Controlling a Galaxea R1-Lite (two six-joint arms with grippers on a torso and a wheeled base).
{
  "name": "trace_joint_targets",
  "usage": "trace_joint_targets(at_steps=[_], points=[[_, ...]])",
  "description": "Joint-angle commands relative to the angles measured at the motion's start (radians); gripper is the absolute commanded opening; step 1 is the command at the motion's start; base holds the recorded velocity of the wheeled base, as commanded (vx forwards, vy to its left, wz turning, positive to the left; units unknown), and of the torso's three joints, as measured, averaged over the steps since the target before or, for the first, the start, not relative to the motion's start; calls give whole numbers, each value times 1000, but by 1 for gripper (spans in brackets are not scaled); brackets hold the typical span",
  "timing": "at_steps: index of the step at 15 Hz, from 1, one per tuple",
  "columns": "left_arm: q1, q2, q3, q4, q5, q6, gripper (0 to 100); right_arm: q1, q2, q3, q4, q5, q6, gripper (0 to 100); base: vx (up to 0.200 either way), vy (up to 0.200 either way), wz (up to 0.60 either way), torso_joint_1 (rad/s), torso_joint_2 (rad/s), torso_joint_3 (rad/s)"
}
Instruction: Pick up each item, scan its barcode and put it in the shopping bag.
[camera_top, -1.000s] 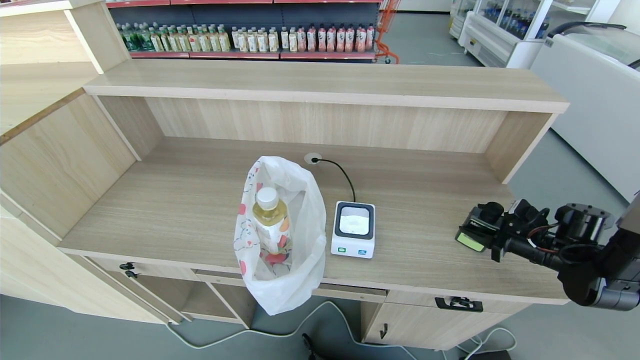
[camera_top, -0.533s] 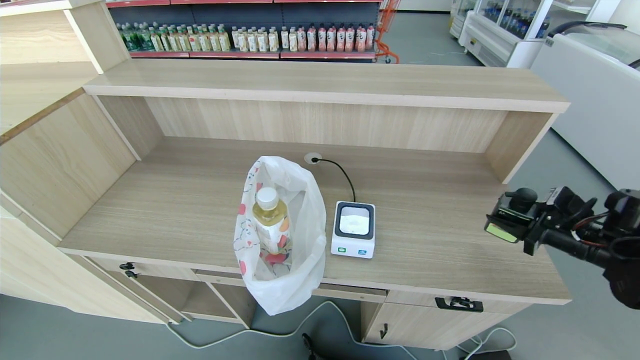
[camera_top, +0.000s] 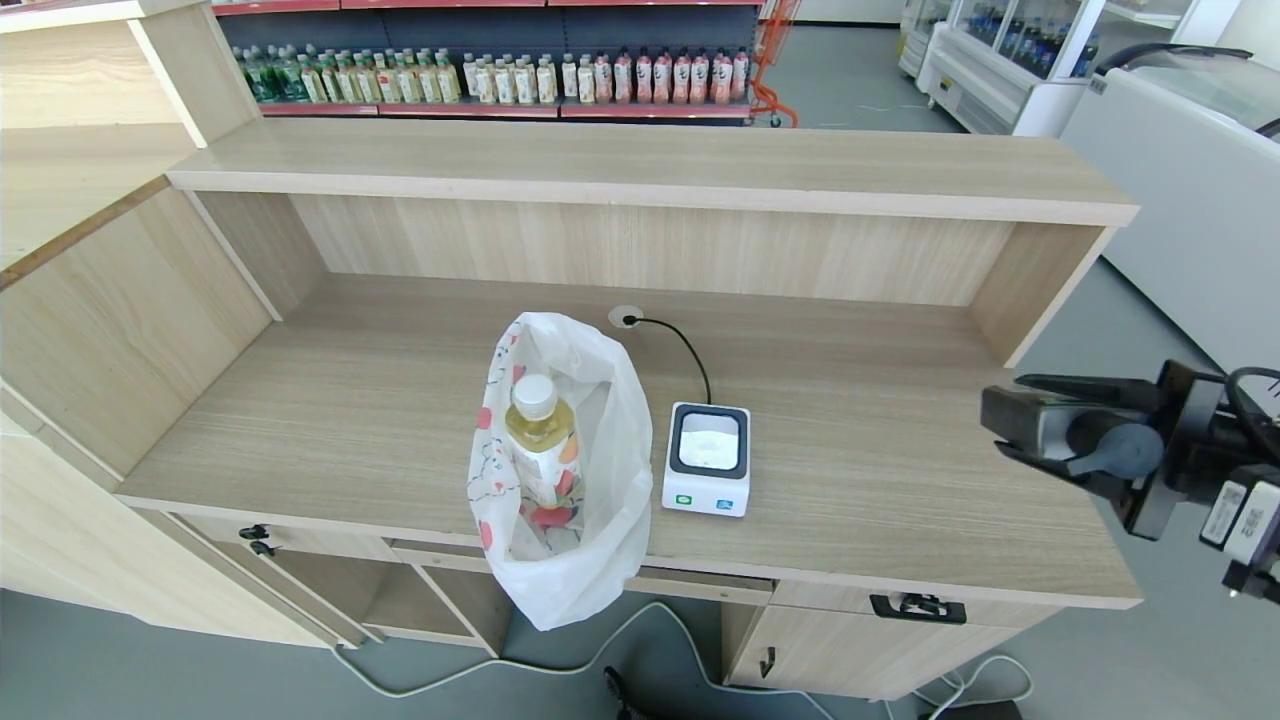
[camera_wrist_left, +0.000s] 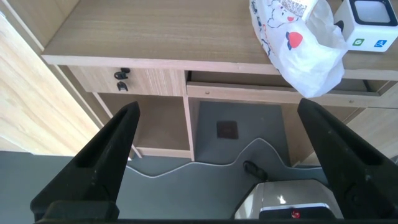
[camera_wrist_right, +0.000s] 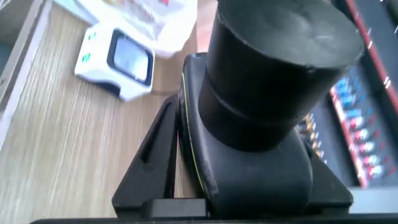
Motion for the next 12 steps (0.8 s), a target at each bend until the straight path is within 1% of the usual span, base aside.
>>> trace_joint_targets(at_steps=[1, 2, 3, 4, 5, 6, 7, 8, 10, 12], points=[[0, 2, 0, 0, 0, 0, 100, 310, -41, -11, -84, -82, -182, 0, 0, 0, 0, 0, 0, 0], [0, 2, 0, 0, 0, 0, 100, 382, -28, -11, -180, -119, -246, 0, 0, 0, 0, 0, 0, 0], [0, 2, 0, 0, 0, 0, 100, 458, -6, -7, -295, -134, -287, 0, 0, 0, 0, 0, 0, 0], [0, 2, 0, 0, 0, 0, 100, 518, 12, -5, -401, -142, -301, 0, 0, 0, 0, 0, 0, 0], [0, 2, 0, 0, 0, 0, 100, 549, 34, -5, -481, -165, -315, 0, 0, 0, 0, 0, 0, 0], [0, 2, 0, 0, 0, 0, 100, 575, 48, -7, -567, -181, -358, 0, 0, 0, 0, 0, 0, 0], [0, 2, 0, 0, 0, 0, 100, 587, 51, -5, -613, -181, -383, 0, 0, 0, 0, 0, 0, 0], [0, 2, 0, 0, 0, 0, 100, 623, 75, 18, -659, -175, -430, 0, 0, 0, 0, 0, 0, 0], [0, 2, 0, 0, 0, 0, 100, 704, 98, 22, -659, -168, -501, 0, 0, 0, 0, 0, 0, 0], [0, 2, 0, 0, 0, 0, 100, 771, 106, 24, -659, -168, -534, 0, 0, 0, 0, 0, 0, 0]])
